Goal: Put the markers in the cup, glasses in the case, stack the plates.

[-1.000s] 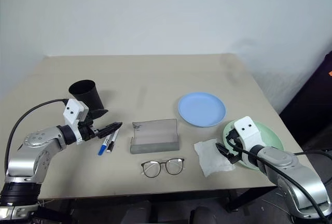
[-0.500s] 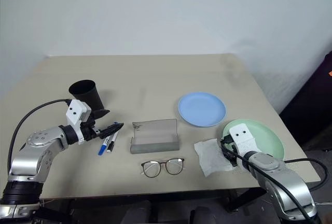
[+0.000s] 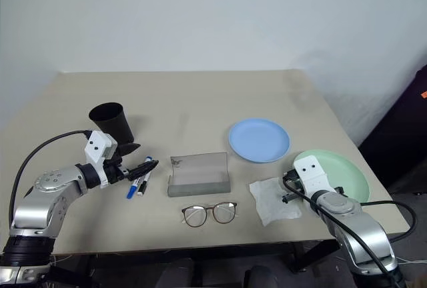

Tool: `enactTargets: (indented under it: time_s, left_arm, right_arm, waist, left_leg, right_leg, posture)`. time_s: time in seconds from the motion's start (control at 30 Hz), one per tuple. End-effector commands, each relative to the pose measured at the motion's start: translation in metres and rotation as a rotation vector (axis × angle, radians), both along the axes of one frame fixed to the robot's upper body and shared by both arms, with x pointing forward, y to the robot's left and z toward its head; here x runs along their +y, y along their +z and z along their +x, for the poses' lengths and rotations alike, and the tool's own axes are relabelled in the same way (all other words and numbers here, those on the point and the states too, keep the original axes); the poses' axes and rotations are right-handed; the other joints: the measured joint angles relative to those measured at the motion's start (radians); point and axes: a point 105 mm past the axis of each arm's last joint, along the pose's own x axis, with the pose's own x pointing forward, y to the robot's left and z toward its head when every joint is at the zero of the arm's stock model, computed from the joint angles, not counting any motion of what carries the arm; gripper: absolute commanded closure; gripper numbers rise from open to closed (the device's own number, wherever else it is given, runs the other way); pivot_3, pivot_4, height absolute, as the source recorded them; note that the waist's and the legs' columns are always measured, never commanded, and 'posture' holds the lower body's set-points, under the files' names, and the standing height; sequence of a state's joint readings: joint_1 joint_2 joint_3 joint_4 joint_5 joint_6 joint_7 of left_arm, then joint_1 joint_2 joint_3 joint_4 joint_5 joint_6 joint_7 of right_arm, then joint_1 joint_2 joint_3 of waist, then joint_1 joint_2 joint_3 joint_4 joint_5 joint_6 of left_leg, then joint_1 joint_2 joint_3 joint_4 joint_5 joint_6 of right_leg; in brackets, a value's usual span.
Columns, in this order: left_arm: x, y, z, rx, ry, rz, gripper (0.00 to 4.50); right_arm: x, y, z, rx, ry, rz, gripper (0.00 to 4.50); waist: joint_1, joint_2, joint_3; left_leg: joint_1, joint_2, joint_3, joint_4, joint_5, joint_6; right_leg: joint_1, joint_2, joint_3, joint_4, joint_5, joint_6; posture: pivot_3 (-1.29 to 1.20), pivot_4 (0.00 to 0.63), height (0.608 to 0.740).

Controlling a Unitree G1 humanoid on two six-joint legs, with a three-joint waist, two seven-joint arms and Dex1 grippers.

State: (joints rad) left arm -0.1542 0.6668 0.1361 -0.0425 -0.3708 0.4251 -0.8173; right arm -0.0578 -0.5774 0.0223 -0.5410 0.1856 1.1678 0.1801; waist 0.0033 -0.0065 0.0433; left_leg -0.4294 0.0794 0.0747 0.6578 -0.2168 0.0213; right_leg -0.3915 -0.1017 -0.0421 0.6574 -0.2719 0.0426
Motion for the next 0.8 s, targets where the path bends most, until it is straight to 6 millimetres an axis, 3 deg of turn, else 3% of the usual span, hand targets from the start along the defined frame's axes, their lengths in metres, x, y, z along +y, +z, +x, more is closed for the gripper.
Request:
enactTargets:
  time_s: [0.03, 0.17, 0.27, 0.53, 0.67, 0.8]
  left_arm:
    - [-0.001, 0.015, 0.002, -0.06, -0.009, 0.006, 0.0]
    - [-0.001, 0.015, 0.003, -0.061, -0.005, 0.006, 0.0]
    - [-0.001, 0.016, 0.004, -0.064, -0.004, 0.005, 0.0]
    - [-0.003, 0.018, 0.006, -0.074, 0.002, -0.002, 0.0]
    - [-0.002, 0.019, 0.005, -0.08, 0.01, -0.003, 0.0]
    - [0.0, 0.02, 0.003, -0.087, 0.028, -0.005, 0.0]
  right_arm:
    - [-0.008, 0.032, 0.021, -0.177, -0.013, -0.095, 4.49]
    - [0.009, 0.056, 0.036, -0.312, 0.094, -0.117, 4.49]
    - [0.035, 0.069, 0.044, -0.387, 0.229, -0.091, 4.49]
    - [0.104, 0.069, 0.048, -0.374, 0.585, 0.082, 4.49]
    - [0.113, 0.063, 0.055, -0.343, 0.7, 0.058, 4.49]
    - [0.107, 0.058, 0.07, -0.329, 0.735, 0.004, 4.49]
  waist:
    - [0.0, 0.0, 0.0]
    - [-0.001, 0.002, 0.001]
    - [-0.005, 0.002, 0.001]
    - [-0.005, 0.002, 0.001]
    - [-0.005, 0.002, 0.001]
    - [-0.006, 0.002, 0.001]
  left_leg:
    - [0.0, 0.0, 0.0, 0.0, 0.0, 0.0]
    - [0.0, 0.0, 0.001, -0.002, 0.0, 0.0]
    - [0.0, 0.0, 0.001, -0.003, 0.0, 0.0]
    - [0.0, 0.0, 0.001, -0.001, 0.0, 0.0]
    - [0.0, 0.0, 0.001, 0.0, 0.0, 0.0]
    - [0.0, 0.0, 0.001, 0.0, 0.0, 0.0]
  right_leg:
    - [0.0, 0.0, 0.0, 0.0, 0.0, 0.0]
    - [-0.001, 0.0, 0.0, 0.0, 0.0, 0.0]
    - [-0.002, 0.001, 0.001, -0.001, 0.0, 0.0]
    - [-0.001, 0.001, 0.001, -0.001, 0.0, 0.0]
    - [0.0, 0.001, 0.001, -0.001, 0.0, 0.0]
    - [0.0, 0.001, 0.001, 0.0, 0.0, 0.0]
  posture:
    - [0.0, 0.0, 0.74]
    - [0.0, 0.0, 0.74]
    - [0.0, 0.0, 0.74]
    - [0.0, 0.0, 0.74]
    - [0.0, 0.0, 0.74]
    - [0.0, 0.0, 0.74]
